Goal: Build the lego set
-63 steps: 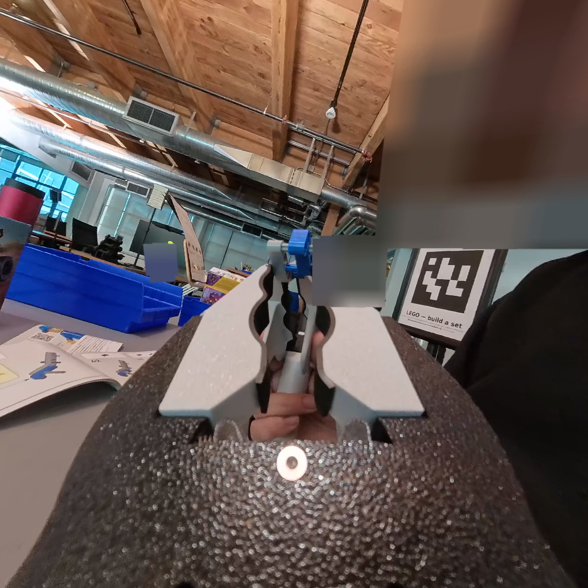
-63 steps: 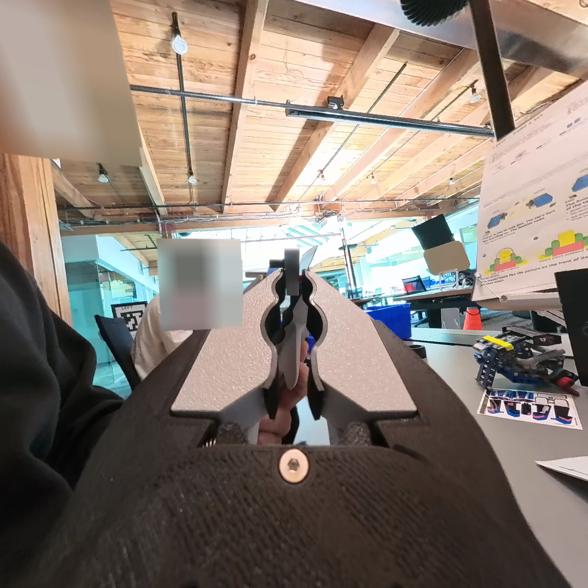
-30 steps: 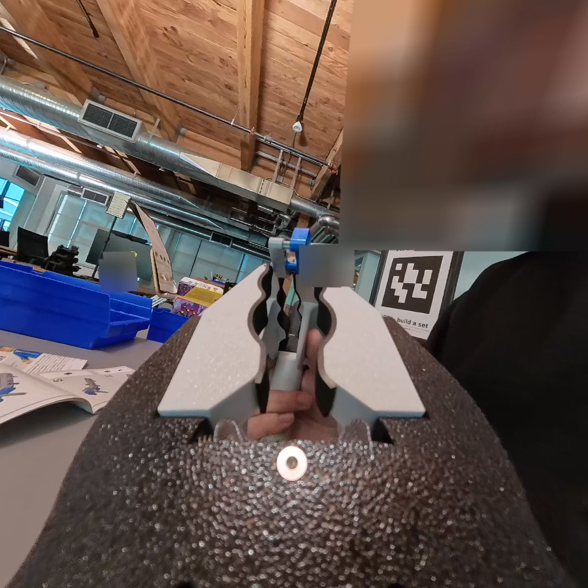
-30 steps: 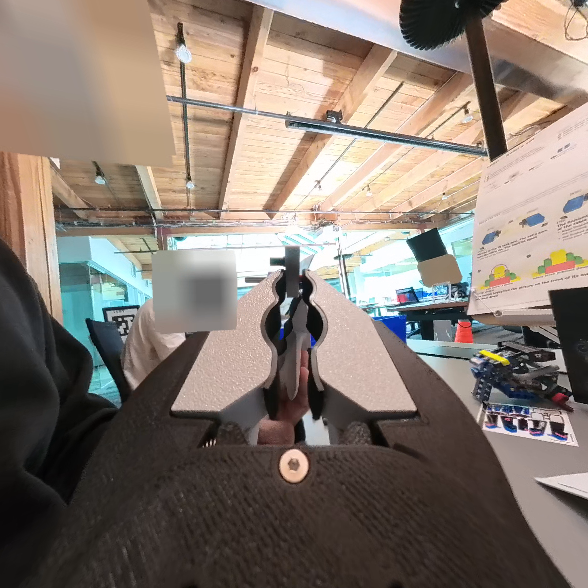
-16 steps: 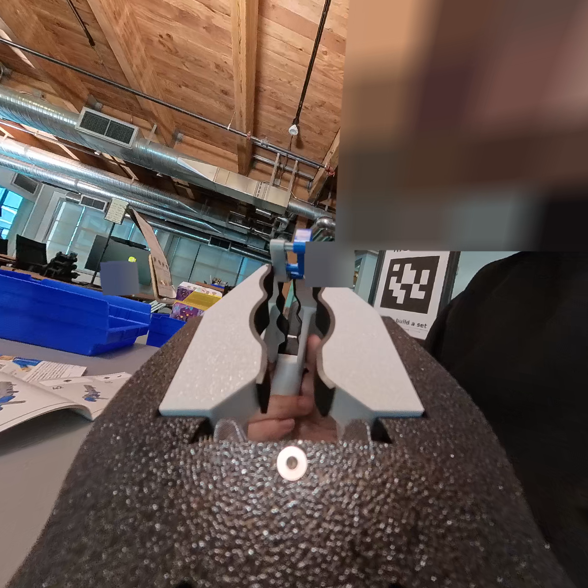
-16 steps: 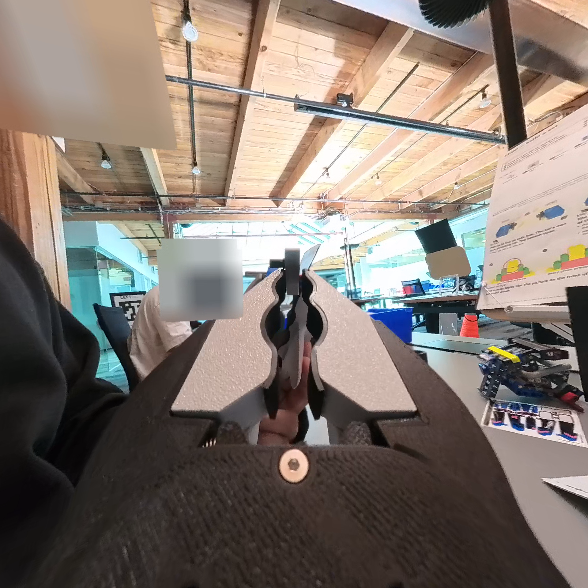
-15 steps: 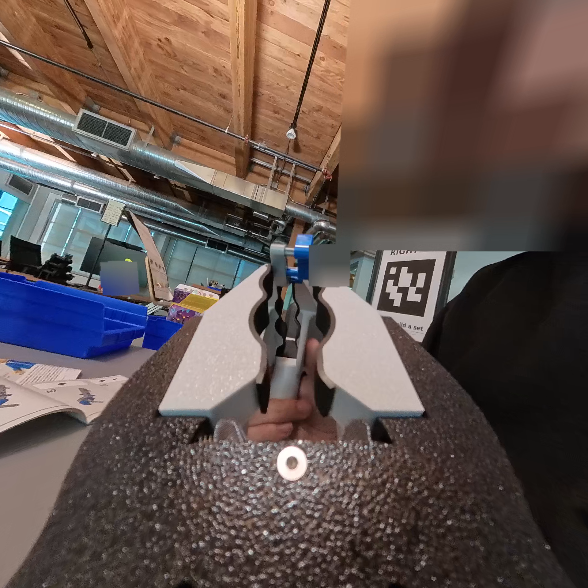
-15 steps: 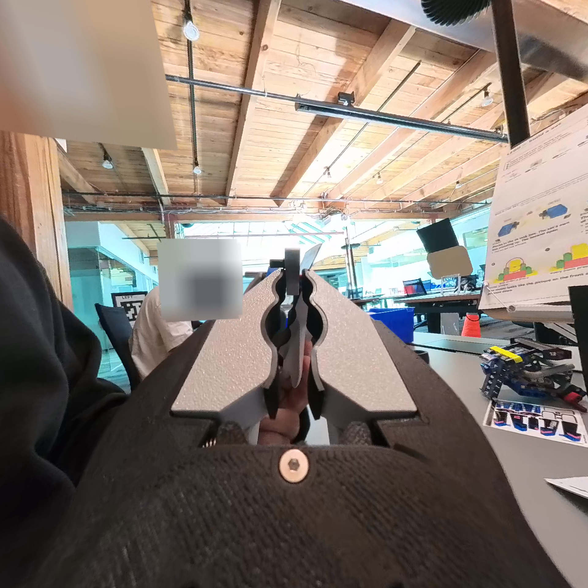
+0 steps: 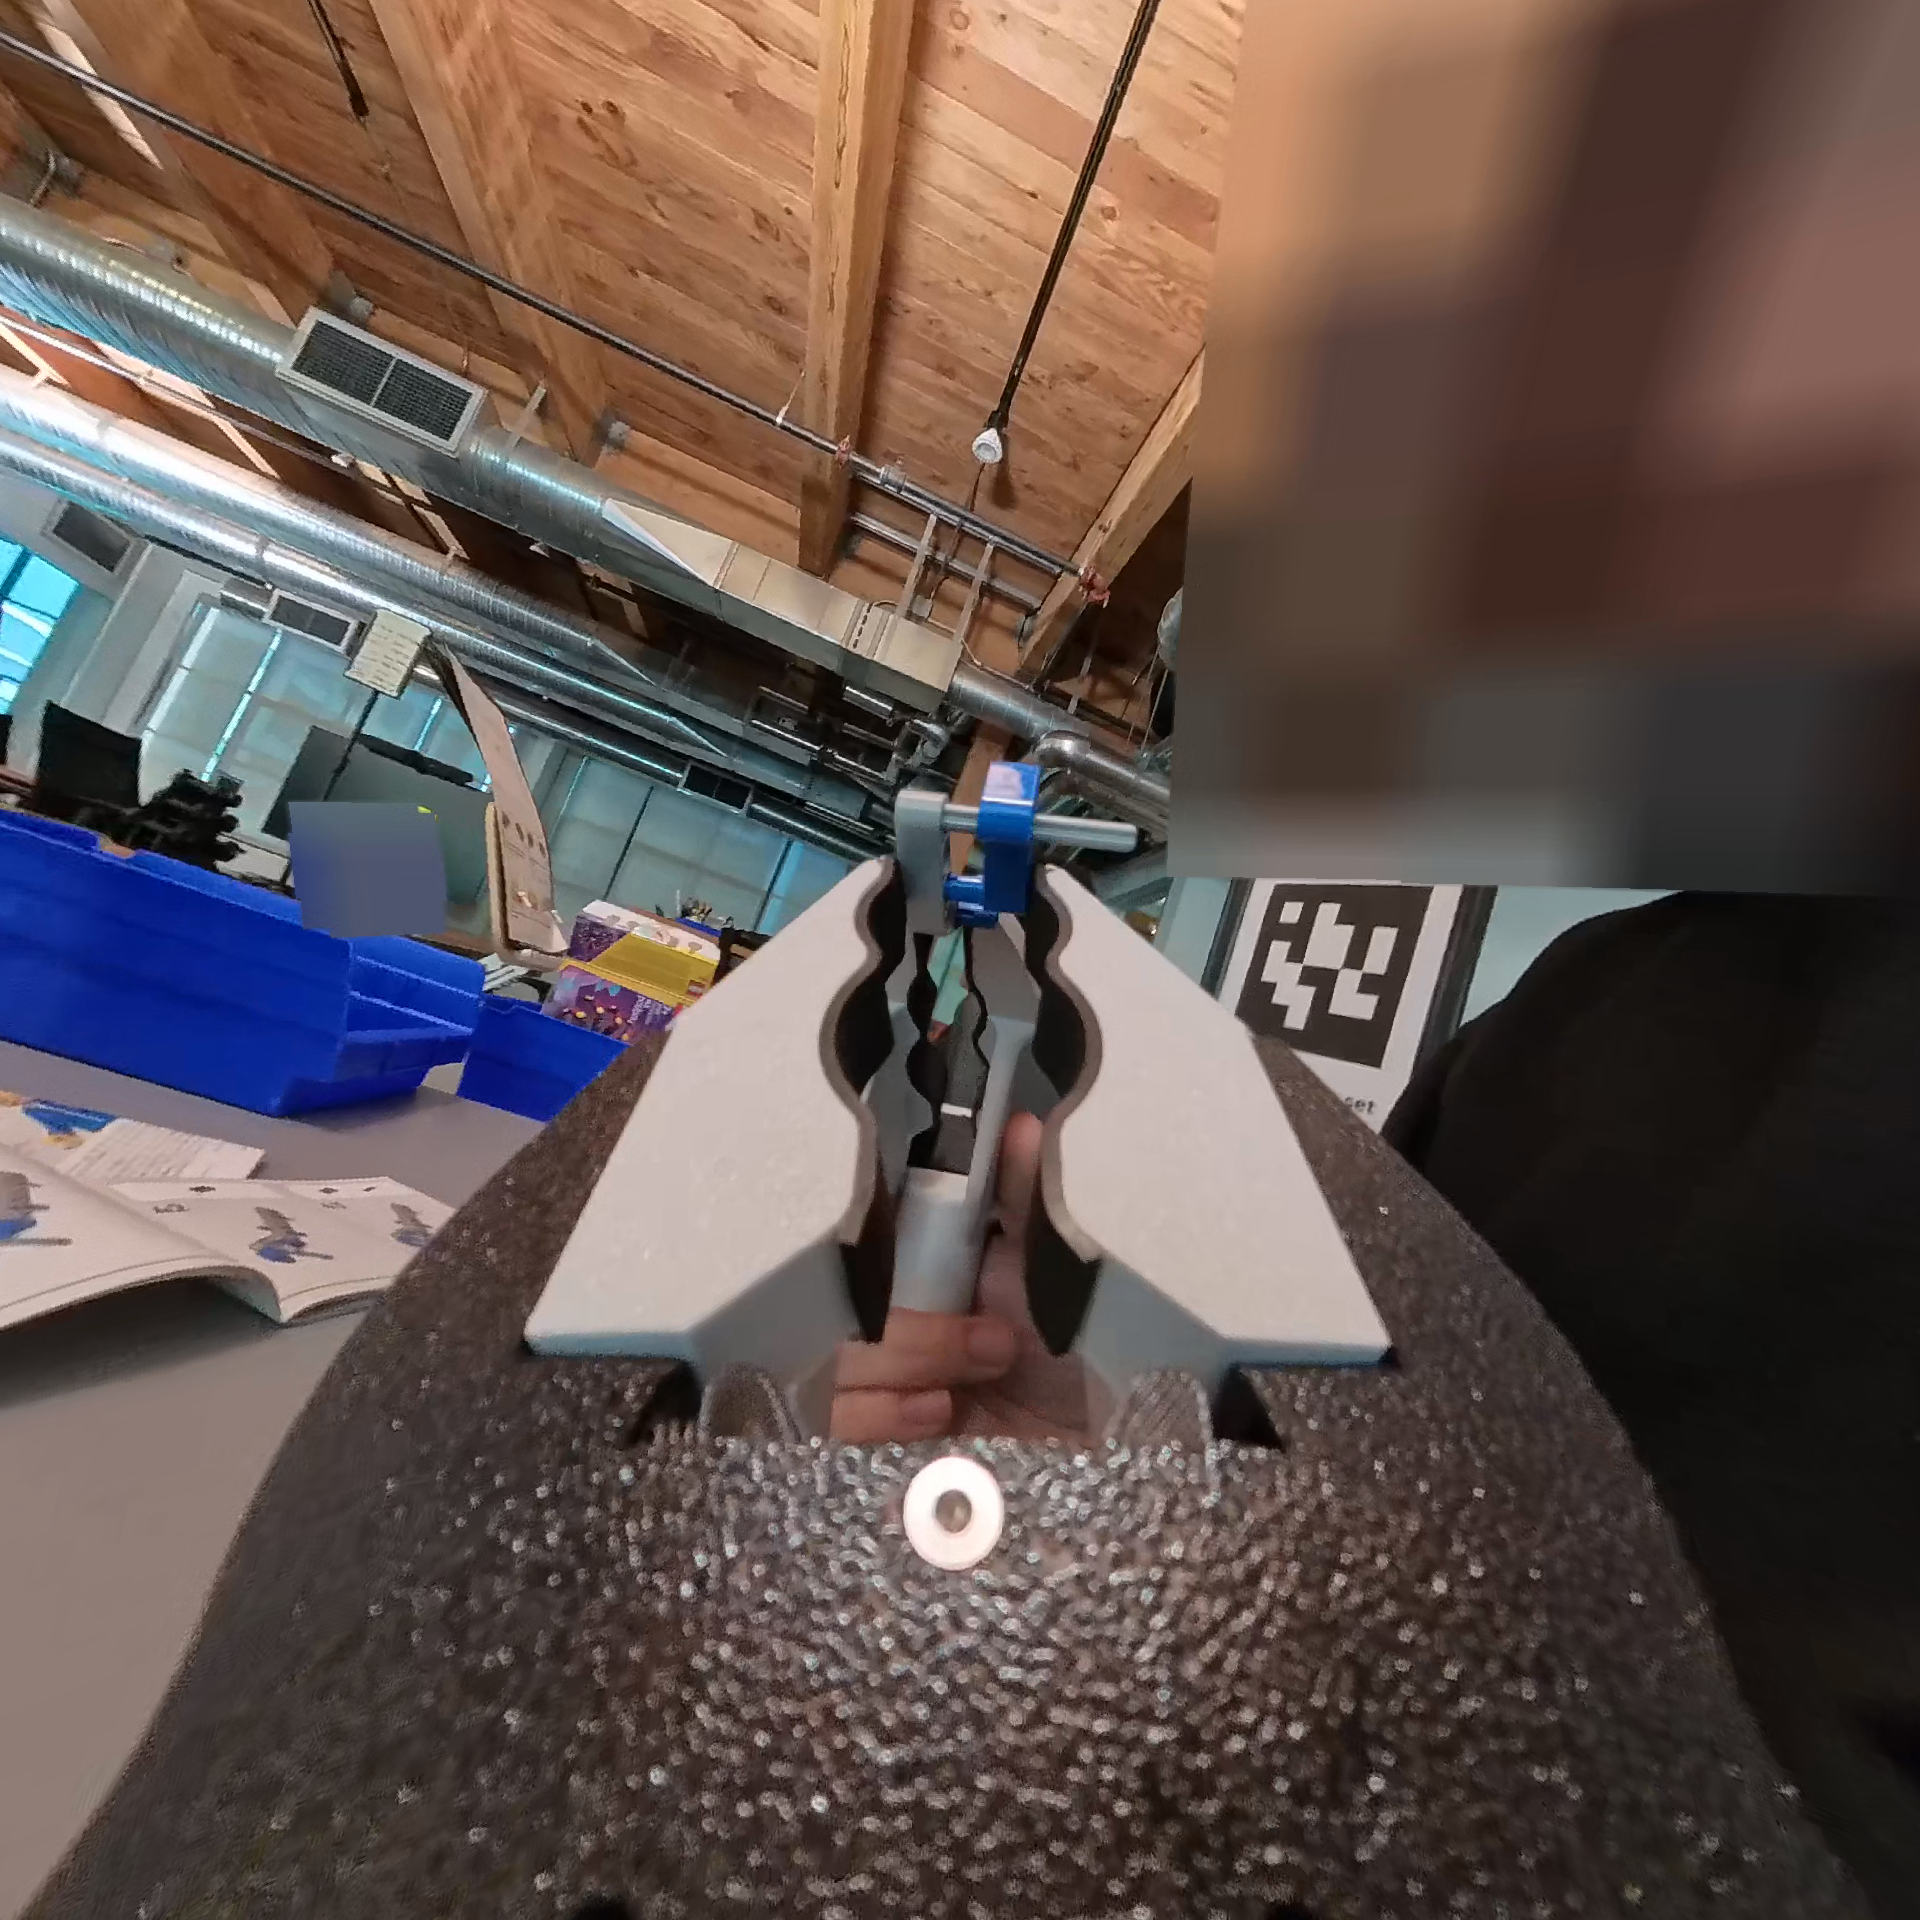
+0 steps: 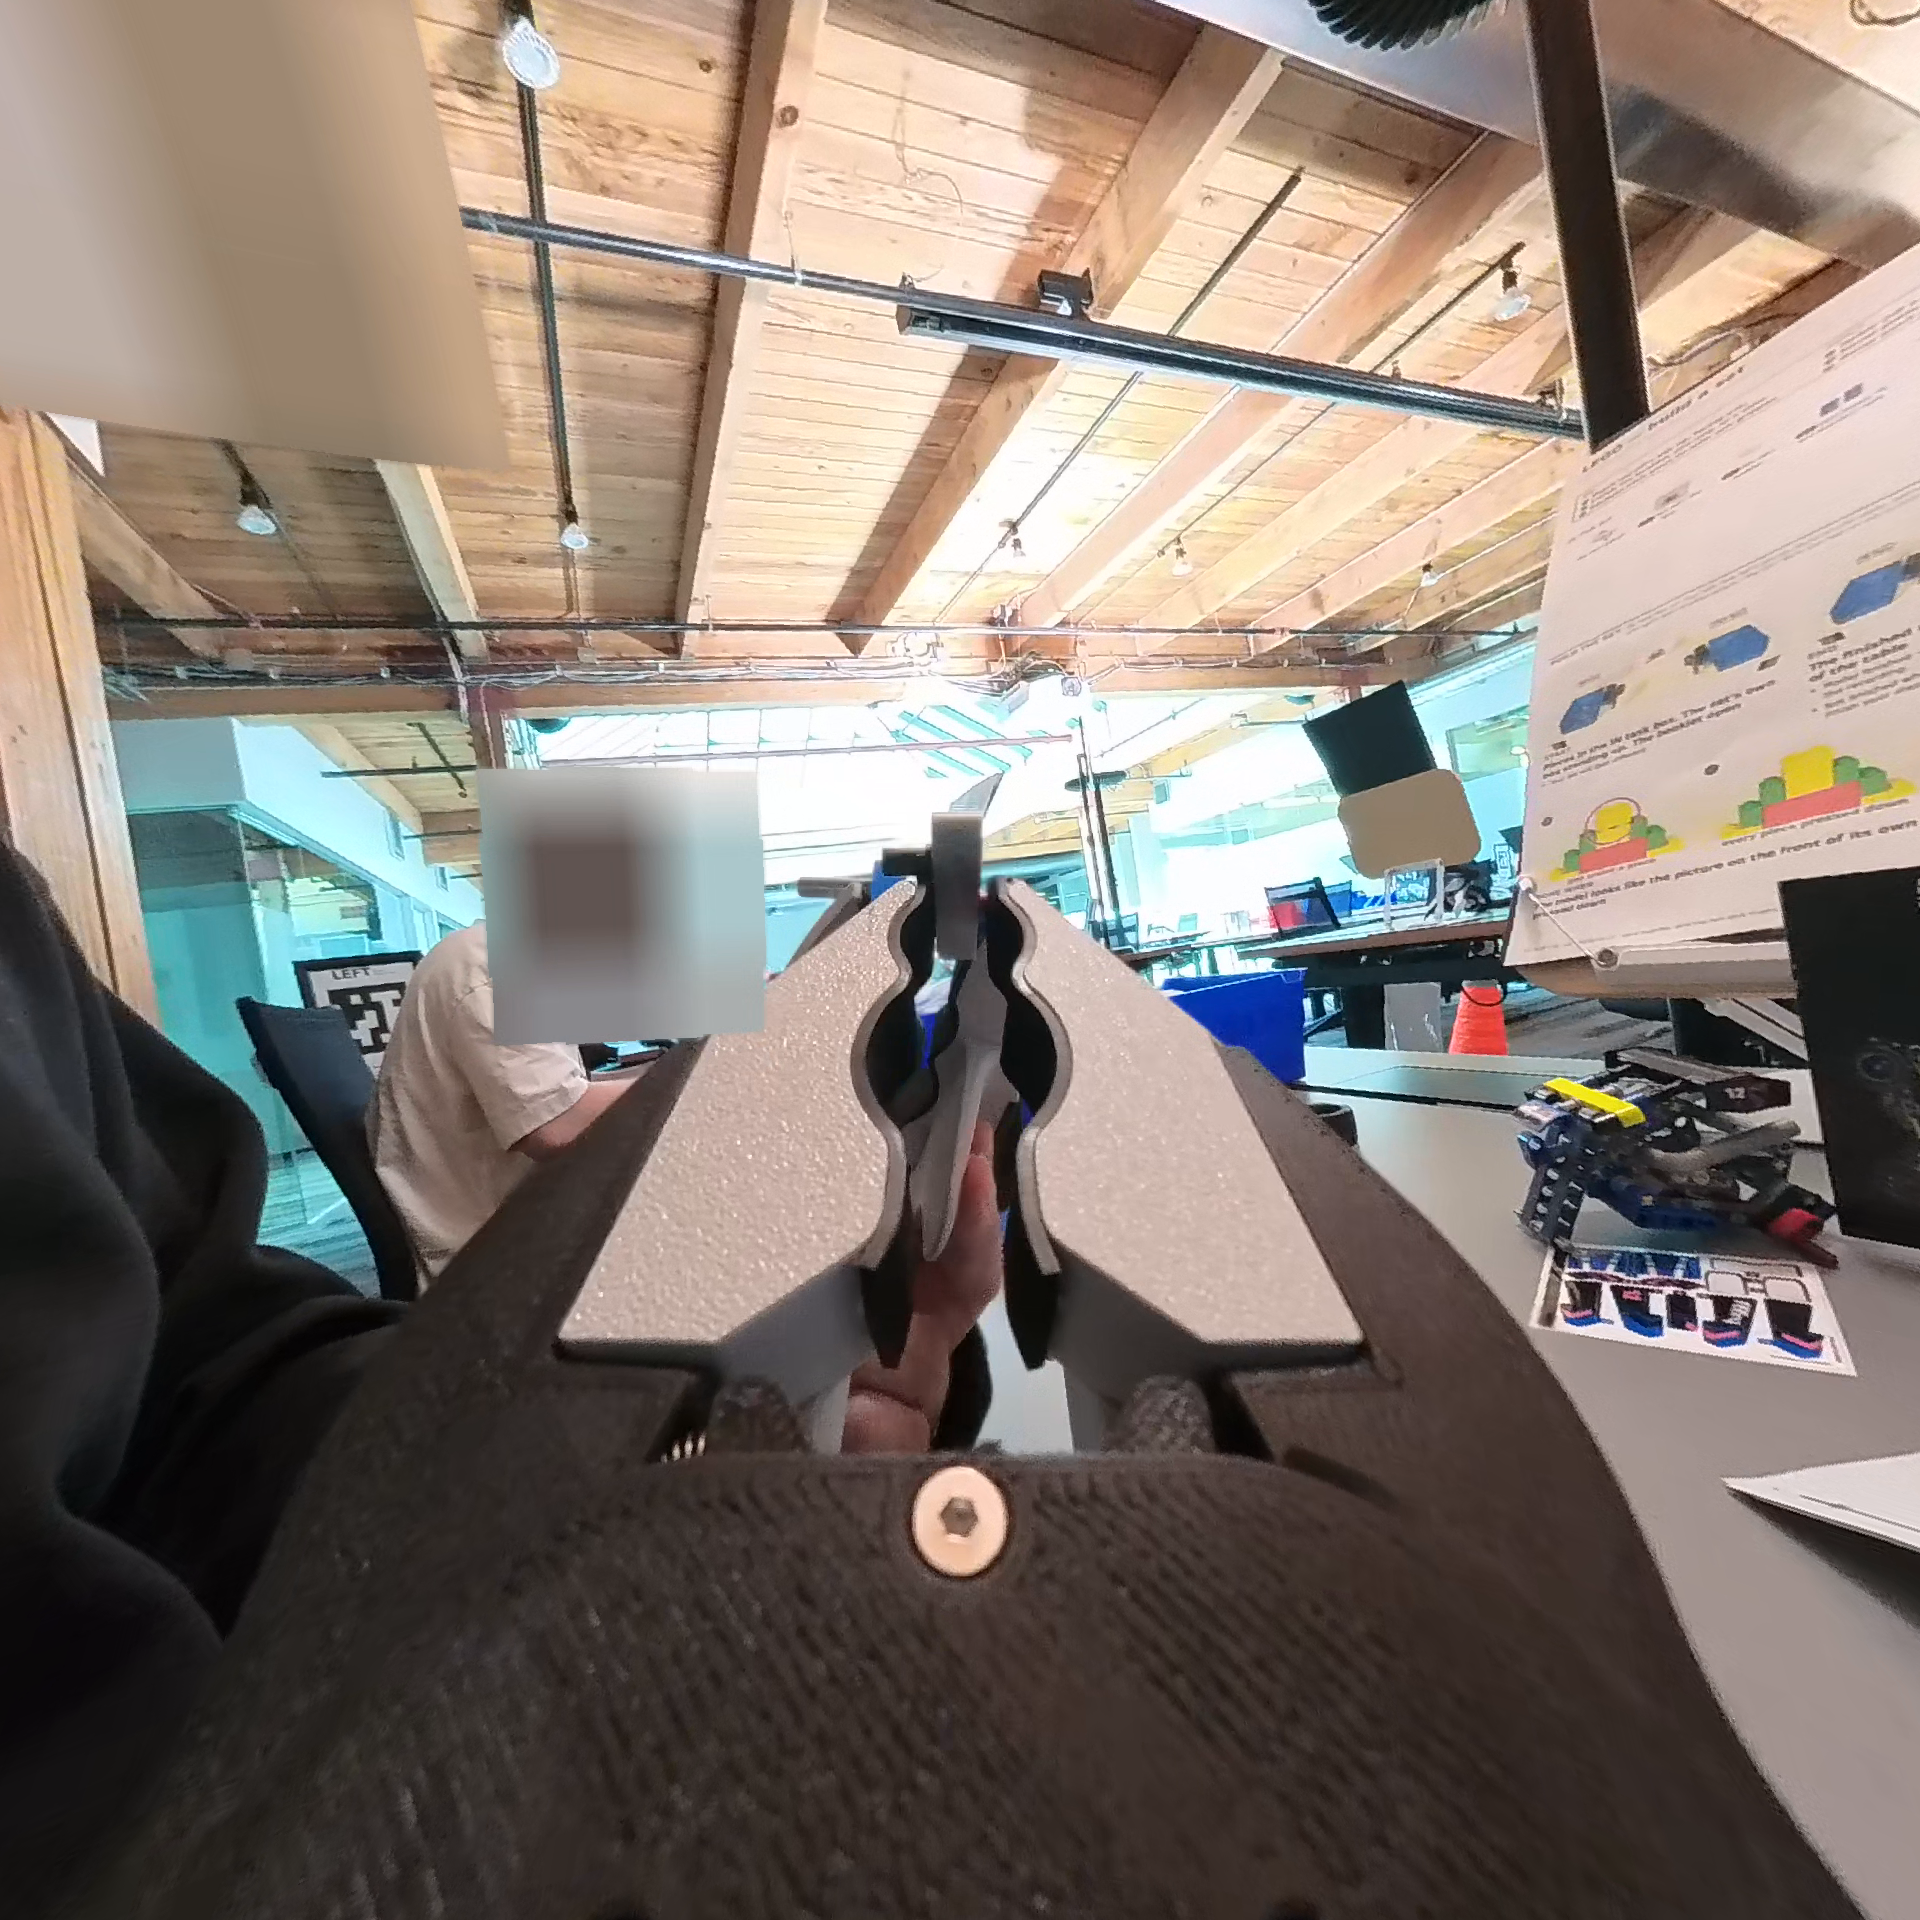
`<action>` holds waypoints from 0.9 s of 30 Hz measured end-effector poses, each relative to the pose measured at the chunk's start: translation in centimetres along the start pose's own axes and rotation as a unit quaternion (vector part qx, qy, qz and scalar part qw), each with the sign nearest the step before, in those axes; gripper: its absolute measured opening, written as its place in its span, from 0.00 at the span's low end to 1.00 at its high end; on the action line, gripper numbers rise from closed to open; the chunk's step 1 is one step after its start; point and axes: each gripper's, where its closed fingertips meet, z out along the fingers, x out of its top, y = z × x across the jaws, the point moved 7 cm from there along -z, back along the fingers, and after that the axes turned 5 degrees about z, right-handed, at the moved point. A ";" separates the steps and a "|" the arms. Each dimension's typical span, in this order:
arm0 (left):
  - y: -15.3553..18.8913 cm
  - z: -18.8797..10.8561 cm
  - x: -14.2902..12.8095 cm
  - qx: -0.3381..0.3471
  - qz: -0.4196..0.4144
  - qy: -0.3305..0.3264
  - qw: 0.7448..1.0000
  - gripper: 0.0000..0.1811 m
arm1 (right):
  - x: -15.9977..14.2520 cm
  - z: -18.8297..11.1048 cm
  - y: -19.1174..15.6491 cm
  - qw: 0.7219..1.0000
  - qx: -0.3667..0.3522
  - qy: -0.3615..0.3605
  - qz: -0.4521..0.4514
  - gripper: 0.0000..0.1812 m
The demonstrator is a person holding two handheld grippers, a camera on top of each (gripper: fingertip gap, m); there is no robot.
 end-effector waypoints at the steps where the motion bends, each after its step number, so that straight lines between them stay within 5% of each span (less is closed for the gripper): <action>1: -0.1 -0.2 0.0 -0.003 -0.011 0.003 1.000 0.11 | -0.1 0.0 0.0 1.000 0.000 0.000 0.001 0.05; 15: 0.0 0.1 0.6 -0.008 0.020 -0.029 0.999 0.08 | 0.7 -0.1 -0.1 1.000 0.002 0.008 -0.016 0.04; 20: -0.5 0.1 0.5 0.023 0.074 -0.105 0.991 0.19 | 2.4 -1.1 1.5 0.999 -0.020 0.018 -0.019 0.04; 23: -1.5 -0.5 0.9 0.077 0.164 -0.213 0.960 0.21 | 2.6 -1.5 3.3 0.998 -0.048 -0.041 0.020 0.04; 27: -2.3 -1.8 1.5 0.131 0.376 -0.372 0.838 0.21 | 0.8 -2.1 5.4 0.974 -0.067 -0.173 0.129 0.04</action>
